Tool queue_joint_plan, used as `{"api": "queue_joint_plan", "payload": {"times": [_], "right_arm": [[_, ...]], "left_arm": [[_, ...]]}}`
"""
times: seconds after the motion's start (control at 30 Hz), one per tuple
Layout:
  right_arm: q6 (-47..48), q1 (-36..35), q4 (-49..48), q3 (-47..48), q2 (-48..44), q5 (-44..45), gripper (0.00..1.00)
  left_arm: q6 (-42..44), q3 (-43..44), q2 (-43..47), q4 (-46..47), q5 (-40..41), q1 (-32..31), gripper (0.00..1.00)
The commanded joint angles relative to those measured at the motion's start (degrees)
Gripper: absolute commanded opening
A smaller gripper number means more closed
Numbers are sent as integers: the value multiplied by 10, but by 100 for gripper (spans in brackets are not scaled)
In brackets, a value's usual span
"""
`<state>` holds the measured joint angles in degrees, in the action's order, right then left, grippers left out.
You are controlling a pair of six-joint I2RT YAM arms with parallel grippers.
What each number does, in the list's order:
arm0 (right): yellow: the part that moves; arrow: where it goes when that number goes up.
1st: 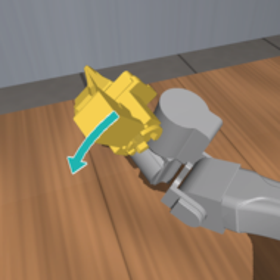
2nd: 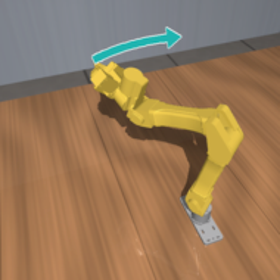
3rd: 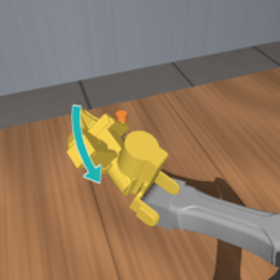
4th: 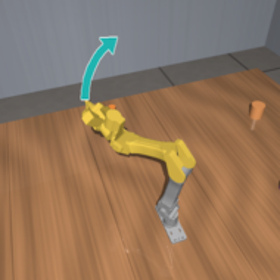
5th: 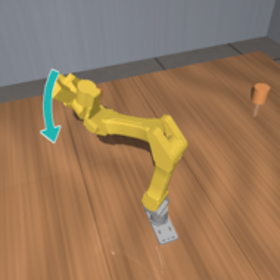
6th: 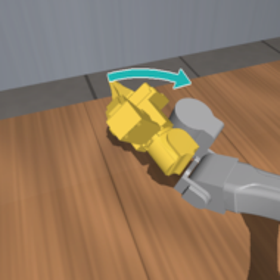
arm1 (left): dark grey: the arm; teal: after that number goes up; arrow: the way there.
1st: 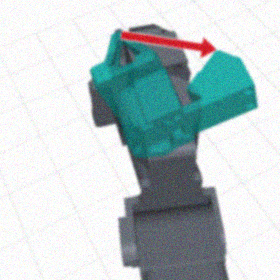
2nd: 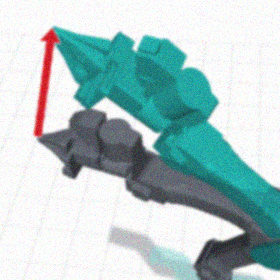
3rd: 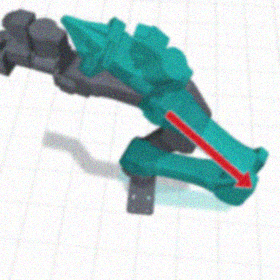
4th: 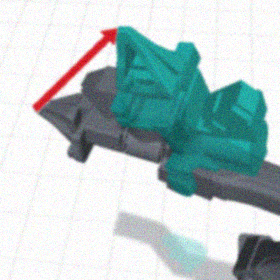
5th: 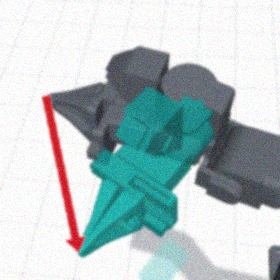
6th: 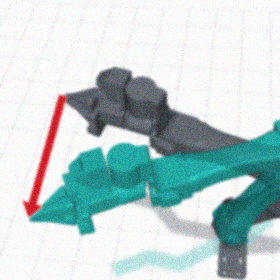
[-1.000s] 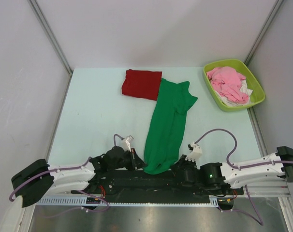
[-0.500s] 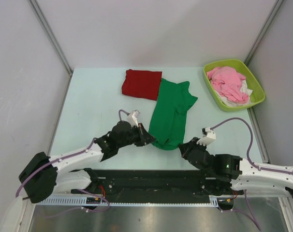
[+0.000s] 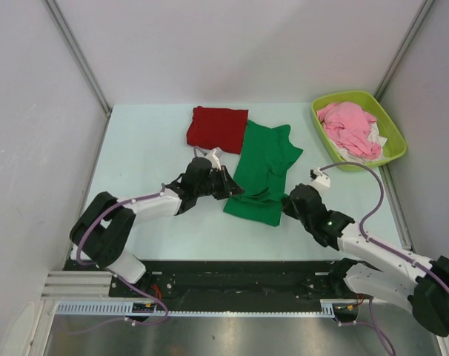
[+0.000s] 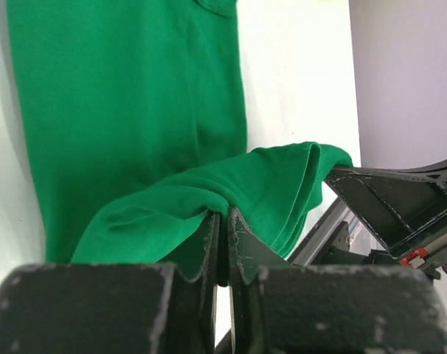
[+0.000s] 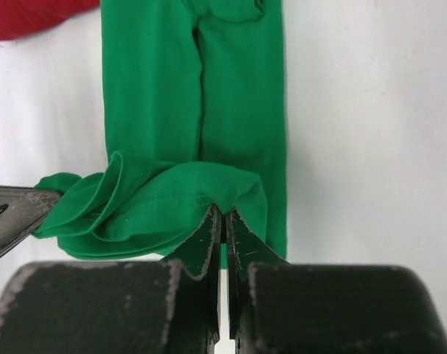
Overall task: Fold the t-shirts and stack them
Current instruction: Fold the tshirt
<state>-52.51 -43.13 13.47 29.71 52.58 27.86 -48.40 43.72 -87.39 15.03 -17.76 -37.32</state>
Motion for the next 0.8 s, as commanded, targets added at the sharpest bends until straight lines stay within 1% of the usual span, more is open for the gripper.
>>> {"api": "queue_joint_plan", "payload": {"times": [0.0,0.3,0.53,0.63,0.7,0.73,0.77], "right_arm": [[36,25,-103,17,59,-76,0],[47,101,-191,18,146,-138,0],[56,149,-224,45,208,-169,0],[58,164,-231,57,231,-171,0],[58,174,-238,70,248,-167,0],[60,178,-239,75,255,-163,0],[58,183,-238,96,265,-160,0]], "left_arm": [[9,33,-40,46,-38,21,9],[10,80,-122,61,-75,75,9],[9,158,-188,53,-96,101,10],[8,192,-213,47,-104,102,12],[7,207,-237,39,-102,102,31],[7,224,-246,34,-99,102,43],[11,235,-260,29,-95,102,62]]}}
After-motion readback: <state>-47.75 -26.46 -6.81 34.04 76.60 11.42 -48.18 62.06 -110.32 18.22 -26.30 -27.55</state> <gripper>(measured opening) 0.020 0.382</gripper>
